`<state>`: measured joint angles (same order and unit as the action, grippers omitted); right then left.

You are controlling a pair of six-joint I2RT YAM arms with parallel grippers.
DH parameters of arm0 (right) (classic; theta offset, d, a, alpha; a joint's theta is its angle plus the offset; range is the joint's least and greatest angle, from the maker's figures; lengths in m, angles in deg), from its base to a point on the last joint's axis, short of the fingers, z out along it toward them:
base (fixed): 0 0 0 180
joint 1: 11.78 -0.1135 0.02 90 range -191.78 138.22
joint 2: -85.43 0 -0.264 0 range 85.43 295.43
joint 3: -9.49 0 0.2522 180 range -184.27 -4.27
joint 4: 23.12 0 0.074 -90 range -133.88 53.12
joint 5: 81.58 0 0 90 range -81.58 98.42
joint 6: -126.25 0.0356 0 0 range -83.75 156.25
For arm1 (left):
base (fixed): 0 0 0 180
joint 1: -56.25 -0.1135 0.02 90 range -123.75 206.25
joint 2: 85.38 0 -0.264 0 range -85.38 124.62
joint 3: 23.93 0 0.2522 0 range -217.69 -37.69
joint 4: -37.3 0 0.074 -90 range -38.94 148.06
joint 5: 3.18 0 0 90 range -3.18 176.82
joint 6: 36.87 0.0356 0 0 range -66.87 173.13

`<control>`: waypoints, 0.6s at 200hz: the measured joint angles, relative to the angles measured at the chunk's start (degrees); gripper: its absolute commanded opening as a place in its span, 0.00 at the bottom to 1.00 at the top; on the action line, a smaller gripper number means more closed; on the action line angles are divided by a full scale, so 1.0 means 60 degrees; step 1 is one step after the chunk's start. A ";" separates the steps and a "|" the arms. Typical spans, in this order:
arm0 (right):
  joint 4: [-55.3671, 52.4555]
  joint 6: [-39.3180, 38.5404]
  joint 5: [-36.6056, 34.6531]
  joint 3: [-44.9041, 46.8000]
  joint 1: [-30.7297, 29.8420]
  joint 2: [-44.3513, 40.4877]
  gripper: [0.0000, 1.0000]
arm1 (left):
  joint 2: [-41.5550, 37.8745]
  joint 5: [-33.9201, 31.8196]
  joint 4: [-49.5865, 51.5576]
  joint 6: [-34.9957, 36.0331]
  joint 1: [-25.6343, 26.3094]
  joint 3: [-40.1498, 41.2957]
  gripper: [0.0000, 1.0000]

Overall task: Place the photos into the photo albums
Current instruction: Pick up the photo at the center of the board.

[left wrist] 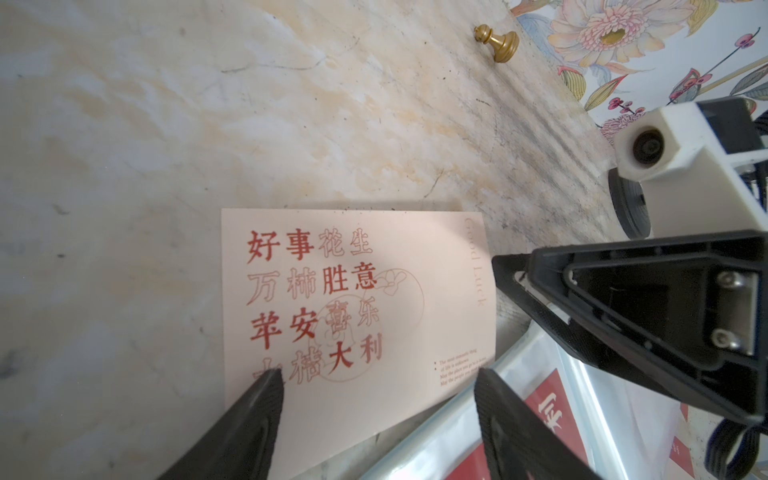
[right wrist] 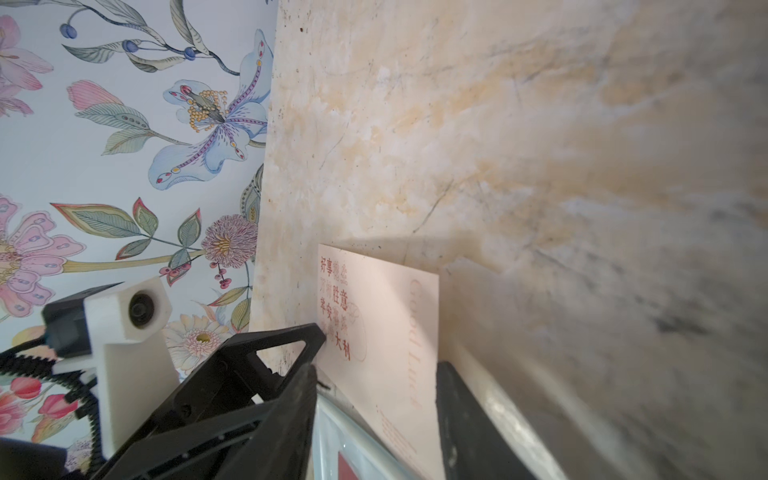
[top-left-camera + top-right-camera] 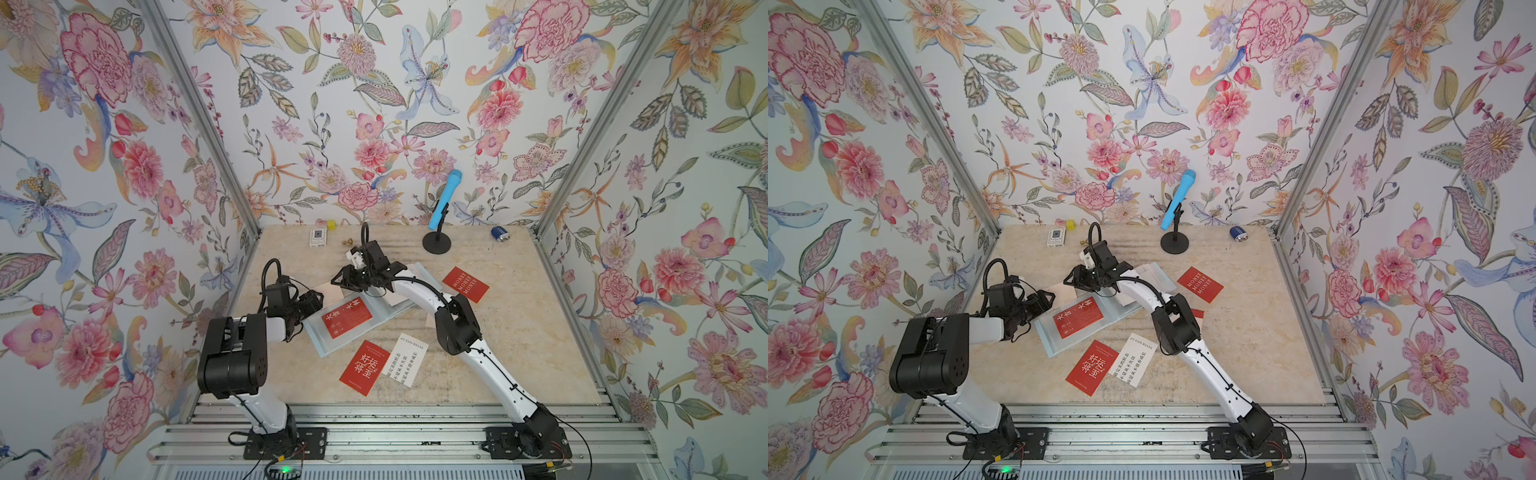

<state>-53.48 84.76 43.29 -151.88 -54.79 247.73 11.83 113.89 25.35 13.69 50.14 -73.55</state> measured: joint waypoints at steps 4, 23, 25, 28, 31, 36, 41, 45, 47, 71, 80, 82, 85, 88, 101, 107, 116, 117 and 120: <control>0.0044 0.0044 0.0047 0.0036 0.0007 -0.0036 0.49 | 0.0000 0.0000 0.0000 -0.0004 0.0000 0.0000 0.76; 0.0284 0.0182 0.0266 0.0113 0.0018 -0.0168 0.48 | 0.0015 0.0004 -0.0022 -0.0004 0.0000 0.0000 0.76; 0.0306 0.0193 0.0291 0.0120 0.0018 -0.0186 0.48 | 0.0018 0.0004 -0.0022 -0.0004 0.0000 0.0000 0.76; 0.0328 0.0219 0.0321 0.0120 0.0018 -0.0211 0.48 | 0.0022 0.0004 -0.0025 -0.0004 0.0000 0.0000 0.76; 0.0357 0.0237 0.0357 0.0124 0.0018 -0.0229 0.48 | 0.0025 0.0004 -0.0029 0.0000 0.0000 0.0000 0.76; 0.0423 0.0270 0.0430 0.0124 0.0018 -0.0270 0.47 | 0.0033 0.0015 -0.0044 0.0000 0.0000 0.0000 0.76; 0.0466 0.0310 0.0488 0.0124 0.0018 -0.0299 0.47 | 0.0047 0.0029 -0.0073 0.0000 0.0000 0.0000 0.76; 0.0521 0.0328 0.0557 0.0124 0.0018 -0.0321 0.46 | 0.0051 0.0033 -0.0091 -0.0004 0.0000 0.0000 0.76; 0.0550 0.0357 0.0590 0.0124 0.0018 -0.0335 0.46 | 0.0055 0.0036 -0.0095 -0.0004 0.0000 0.0000 0.76; 0.0863 0.0528 0.0892 0.0124 0.0000 -0.0452 0.45 | 0.0069 0.0040 -0.0124 0.0000 0.0000 0.0000 0.76; 0.0943 0.0539 0.0969 0.0135 -0.0004 -0.0477 0.45 | 0.0069 0.0047 -0.0135 0.0000 0.0000 0.0000 0.76; 0.0969 0.0546 0.0987 0.0142 -0.0004 -0.0484 0.45 | 0.0069 0.0047 -0.0135 0.0000 0.0000 0.0000 0.76; 0.0998 0.0546 0.1016 0.0175 -0.0007 -0.0503 0.45 | 0.0073 0.0051 -0.0135 0.0000 0.0000 0.0000 0.76; 0.1005 0.0546 0.1038 0.0200 -0.0011 -0.0517 0.45 | 0.0076 0.0058 -0.0142 0.0000 0.0000 0.0000 0.76; 0.1045 0.0546 0.1100 0.0379 -0.0011 -0.0590 0.44 | 0.0095 0.0084 -0.0168 0.0000 0.0000 0.0000 0.76; 0.1067 0.0543 0.1115 0.0477 -0.0011 -0.0616 0.44 | 0.0095 0.0102 -0.0171 0.0000 0.0000 0.0000 0.76; 0.1089 0.0528 0.1118 0.0634 -0.0011 -0.0648 0.43 | 0.0095 0.0106 -0.0171 0.0000 0.0000 0.0000 0.76; 0.1096 0.0525 0.1118 0.0648 -0.0011 -0.0652 0.43 | 0.0095 0.0106 -0.0171 0.0000 0.0000 0.0000 0.76; 0.1111 0.0517 0.1118 0.0725 -0.0011 -0.0667 0.43 | 0.0095 0.0106 -0.0171 0.0000 0.0000 0.0000 0.76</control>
<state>-46.81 87.86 50.00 -147.53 -54.85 243.73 12.40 114.52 24.32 13.69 50.14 -73.55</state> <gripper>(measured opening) 0.439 0.761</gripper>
